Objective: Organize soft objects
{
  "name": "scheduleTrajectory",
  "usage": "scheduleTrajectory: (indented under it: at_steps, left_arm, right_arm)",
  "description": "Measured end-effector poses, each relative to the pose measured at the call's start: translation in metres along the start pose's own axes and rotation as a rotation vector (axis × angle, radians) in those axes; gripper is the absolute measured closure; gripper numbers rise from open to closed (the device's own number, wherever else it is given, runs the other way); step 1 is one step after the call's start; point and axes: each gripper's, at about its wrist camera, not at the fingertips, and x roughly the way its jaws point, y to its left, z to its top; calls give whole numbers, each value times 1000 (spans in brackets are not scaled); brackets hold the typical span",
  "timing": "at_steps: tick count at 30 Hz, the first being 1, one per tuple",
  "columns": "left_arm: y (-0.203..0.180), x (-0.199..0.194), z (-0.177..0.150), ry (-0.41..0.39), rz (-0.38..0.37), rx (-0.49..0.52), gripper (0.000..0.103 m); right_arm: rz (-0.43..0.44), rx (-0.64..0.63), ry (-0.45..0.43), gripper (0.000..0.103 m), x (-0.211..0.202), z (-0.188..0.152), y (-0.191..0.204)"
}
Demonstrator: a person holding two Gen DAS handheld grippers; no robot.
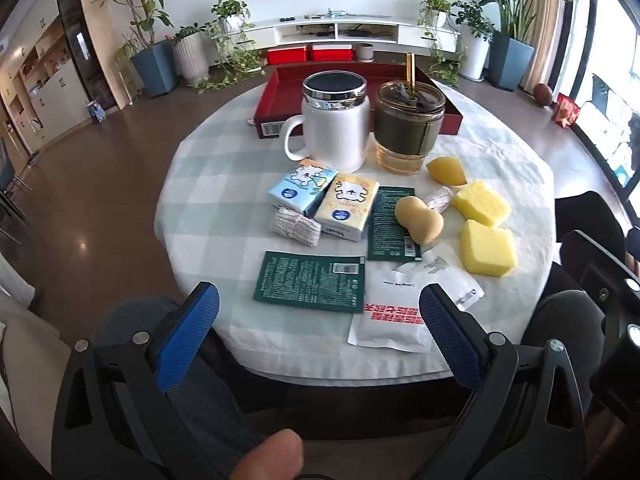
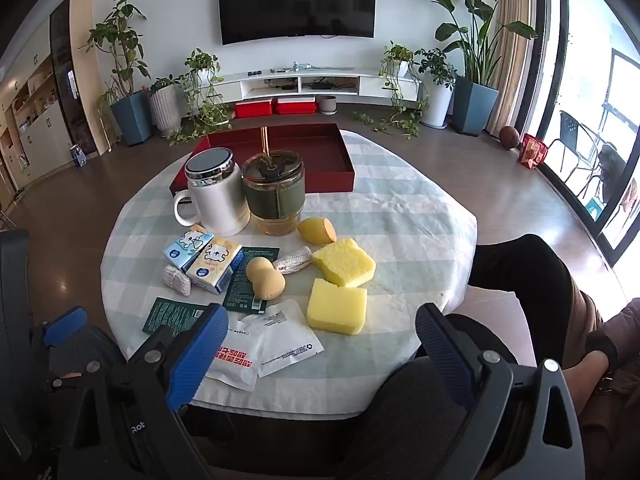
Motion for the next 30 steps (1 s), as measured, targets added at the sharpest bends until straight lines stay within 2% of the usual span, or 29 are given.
scheduleTrajectory:
  at_steps: [1,2,4,9,13,16,23,30]
  left_arm:
    - [11,1,-7,-21,-9,-19,1]
    - [3,4,-5,0,33,14,1]
    - [0,4,-5,15,58,17,1]
    - [7,5,-2,29,-5,-52,1]
    - [7,-6,-2,-77,-66,-61,1]
    - [4,-10,-1,-89,-79,-52,1]
    - [-4,-15,3,-98,61,2,1]
    - [5,-10,2,-79,33,-20,1]
  right_arm:
    - [-1,0,-3,6,0,0,0]
    - [0,0,-3,6,0,0,0]
    - [1,1,-2,6,-1,0,0]
    - [0,1,-4,6,-1,0,-1]
    - [1,3,-7,6,-1,-2,0]
    - [10,16,-16,6,-2,-3,-3]
    - [1,16,-21,6,-5,2,-3]
    - [-3,16,-24,6,-3,3,-4]
